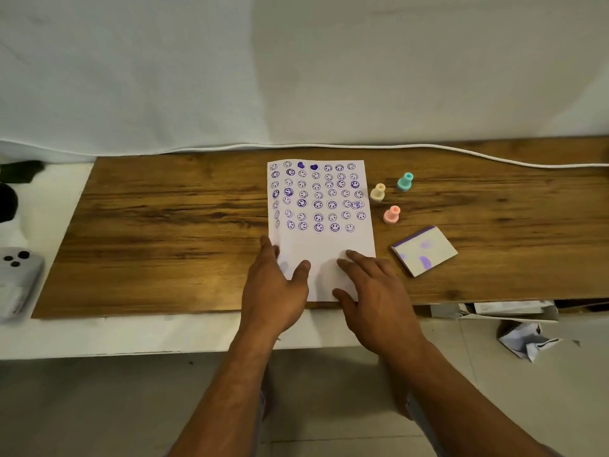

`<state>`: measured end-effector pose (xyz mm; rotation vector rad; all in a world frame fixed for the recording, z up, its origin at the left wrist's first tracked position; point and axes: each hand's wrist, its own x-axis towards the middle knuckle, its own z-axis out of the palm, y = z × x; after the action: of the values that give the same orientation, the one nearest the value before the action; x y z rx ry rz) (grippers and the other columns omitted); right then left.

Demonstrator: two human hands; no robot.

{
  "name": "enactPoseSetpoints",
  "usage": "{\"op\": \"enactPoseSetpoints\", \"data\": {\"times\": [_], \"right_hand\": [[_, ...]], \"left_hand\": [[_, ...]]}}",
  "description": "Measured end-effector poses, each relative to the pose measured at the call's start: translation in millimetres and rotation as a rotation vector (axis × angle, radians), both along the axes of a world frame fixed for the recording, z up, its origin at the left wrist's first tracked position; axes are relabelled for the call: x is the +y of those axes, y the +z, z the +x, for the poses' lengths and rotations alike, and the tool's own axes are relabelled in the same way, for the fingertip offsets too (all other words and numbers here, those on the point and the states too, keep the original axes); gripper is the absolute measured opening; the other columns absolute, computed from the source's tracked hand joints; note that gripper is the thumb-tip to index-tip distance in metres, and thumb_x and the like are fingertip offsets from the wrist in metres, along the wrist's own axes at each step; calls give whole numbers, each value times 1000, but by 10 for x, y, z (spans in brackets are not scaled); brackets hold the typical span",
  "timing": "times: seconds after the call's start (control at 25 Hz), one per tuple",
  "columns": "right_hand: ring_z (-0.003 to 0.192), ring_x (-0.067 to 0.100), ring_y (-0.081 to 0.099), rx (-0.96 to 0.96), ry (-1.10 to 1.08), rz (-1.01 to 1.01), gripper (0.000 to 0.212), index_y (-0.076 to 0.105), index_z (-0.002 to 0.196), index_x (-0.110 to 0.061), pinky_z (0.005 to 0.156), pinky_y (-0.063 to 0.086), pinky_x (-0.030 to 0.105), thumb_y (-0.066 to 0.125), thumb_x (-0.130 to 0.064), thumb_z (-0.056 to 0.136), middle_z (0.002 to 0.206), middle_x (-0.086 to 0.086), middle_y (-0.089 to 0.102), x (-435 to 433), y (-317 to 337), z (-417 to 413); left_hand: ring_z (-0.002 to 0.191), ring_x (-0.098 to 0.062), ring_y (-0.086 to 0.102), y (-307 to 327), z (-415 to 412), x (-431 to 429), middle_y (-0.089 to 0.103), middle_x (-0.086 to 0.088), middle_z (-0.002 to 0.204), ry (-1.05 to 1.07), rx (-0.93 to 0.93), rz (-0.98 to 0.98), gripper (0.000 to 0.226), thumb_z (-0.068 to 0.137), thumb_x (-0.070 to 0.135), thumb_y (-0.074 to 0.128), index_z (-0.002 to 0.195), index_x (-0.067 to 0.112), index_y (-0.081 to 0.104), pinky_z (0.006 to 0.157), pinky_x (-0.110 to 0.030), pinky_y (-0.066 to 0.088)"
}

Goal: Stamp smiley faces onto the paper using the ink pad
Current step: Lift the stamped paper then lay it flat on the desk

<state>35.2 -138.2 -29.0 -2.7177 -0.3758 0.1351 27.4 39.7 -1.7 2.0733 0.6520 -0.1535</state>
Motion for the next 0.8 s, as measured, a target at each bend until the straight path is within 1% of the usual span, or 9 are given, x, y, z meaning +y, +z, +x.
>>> {"op": "enactPoseSetpoints", "data": {"times": [0.16,0.24,0.28,0.36,0.48,0.56,0.64,0.72,0.8], "right_hand": [[142,26,47,30,-13,24,59,56,149,-24,116,42,48,73,-41,95,158,-1,52,-32,-41,9],[142,25,48,26,-5,34,59,56,149,-25,115,41,46,74,-41,94,158,-3,52,-46,-72,9],[142,25,48,22,3,34,60,56,149,-26,115,40,45,74,-41,94,158,-3,52,-54,-87,8],[142,23,47,21,14,34,61,54,150,-27,115,39,43,73,-42,94,157,-5,52,-72,-110,15],[141,20,48,47,-10,95,62,50,152,-30,112,35,35,72,-43,96,156,-7,53,-79,-107,37],[135,18,52,53,-97,183,60,51,150,-32,106,42,33,72,-42,96,151,-7,56,-72,-50,76],[130,18,57,77,-245,315,56,52,146,-34,97,49,33,72,-44,95,147,-8,59,-73,27,140],[131,17,58,169,-404,468,58,51,146,-37,98,51,36,73,-48,93,147,-11,59,-112,112,229],[127,6,60,318,-467,675,62,50,147,-38,94,54,26,75,-49,91,140,-22,61,-159,198,305]], "left_hand": [[104,11,68,63,89,48,70,23,119,324,-155,-423,59,87,34,79,141,35,53,73,-8,51],[94,3,73,53,149,137,74,20,106,450,-198,-549,39,83,24,83,115,35,63,74,-21,58],[93,-6,75,48,174,177,76,18,100,464,-177,-542,31,83,20,84,104,33,66,79,-29,60],[87,-12,75,28,193,229,75,15,89,395,-108,-383,23,85,14,80,89,33,67,81,-32,58],[80,-3,71,6,164,259,74,17,86,350,-127,-192,20,89,12,74,93,32,71,68,-21,52],[81,0,71,12,160,320,76,14,92,357,-180,-192,21,90,12,73,103,28,74,72,-22,54],[83,0,74,38,179,423,79,18,93,344,-226,-274,21,91,10,74,104,27,75,79,-25,56],[94,-4,75,80,179,507,81,15,100,285,-249,-416,21,91,10,73,104,26,77,83,-26,54],[107,-12,74,92,162,554,80,7,114,218,-278,-587,26,93,7,69,111,23,77,91,-32,53]]}}
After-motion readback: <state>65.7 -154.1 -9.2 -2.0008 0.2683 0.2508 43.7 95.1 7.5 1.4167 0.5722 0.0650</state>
